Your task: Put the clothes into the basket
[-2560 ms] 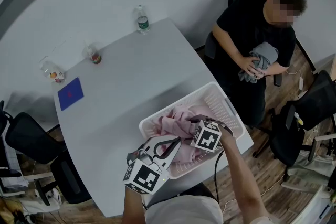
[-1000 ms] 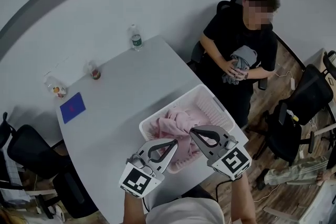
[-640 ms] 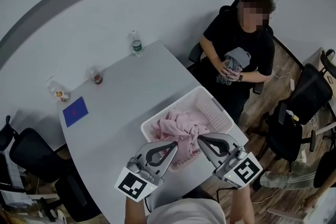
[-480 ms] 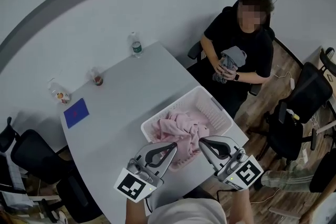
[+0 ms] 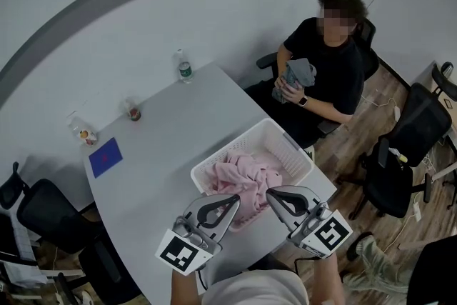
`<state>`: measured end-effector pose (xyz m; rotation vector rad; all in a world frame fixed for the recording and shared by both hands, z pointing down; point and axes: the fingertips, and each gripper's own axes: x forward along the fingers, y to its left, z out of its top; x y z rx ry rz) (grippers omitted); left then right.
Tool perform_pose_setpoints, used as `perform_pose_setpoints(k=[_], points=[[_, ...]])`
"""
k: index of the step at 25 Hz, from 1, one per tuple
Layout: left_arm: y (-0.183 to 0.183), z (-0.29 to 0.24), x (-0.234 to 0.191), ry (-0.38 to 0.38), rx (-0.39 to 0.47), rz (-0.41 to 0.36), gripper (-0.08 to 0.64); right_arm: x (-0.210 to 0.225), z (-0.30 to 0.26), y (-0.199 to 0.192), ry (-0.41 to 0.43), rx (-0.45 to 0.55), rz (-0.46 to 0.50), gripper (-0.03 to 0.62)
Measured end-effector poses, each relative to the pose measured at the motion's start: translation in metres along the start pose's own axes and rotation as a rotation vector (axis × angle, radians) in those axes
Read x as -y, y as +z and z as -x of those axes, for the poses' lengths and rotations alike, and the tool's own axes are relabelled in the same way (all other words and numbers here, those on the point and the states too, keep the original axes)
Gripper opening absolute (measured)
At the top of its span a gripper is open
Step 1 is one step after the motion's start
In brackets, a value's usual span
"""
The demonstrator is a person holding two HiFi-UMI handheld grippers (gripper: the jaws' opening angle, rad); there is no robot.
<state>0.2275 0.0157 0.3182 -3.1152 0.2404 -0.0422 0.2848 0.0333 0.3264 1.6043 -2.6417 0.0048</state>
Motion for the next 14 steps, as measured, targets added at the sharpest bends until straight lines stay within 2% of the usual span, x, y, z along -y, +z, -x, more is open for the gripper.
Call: perform_pose_setpoints(k=[14], points=[[-0.0013, -0.0065, 0.0062, 0.013, -0.013, -0.003, 0.002, -0.0001, 0.0027, -0.0048, 0.025, -0.008, 0.002, 0.003]])
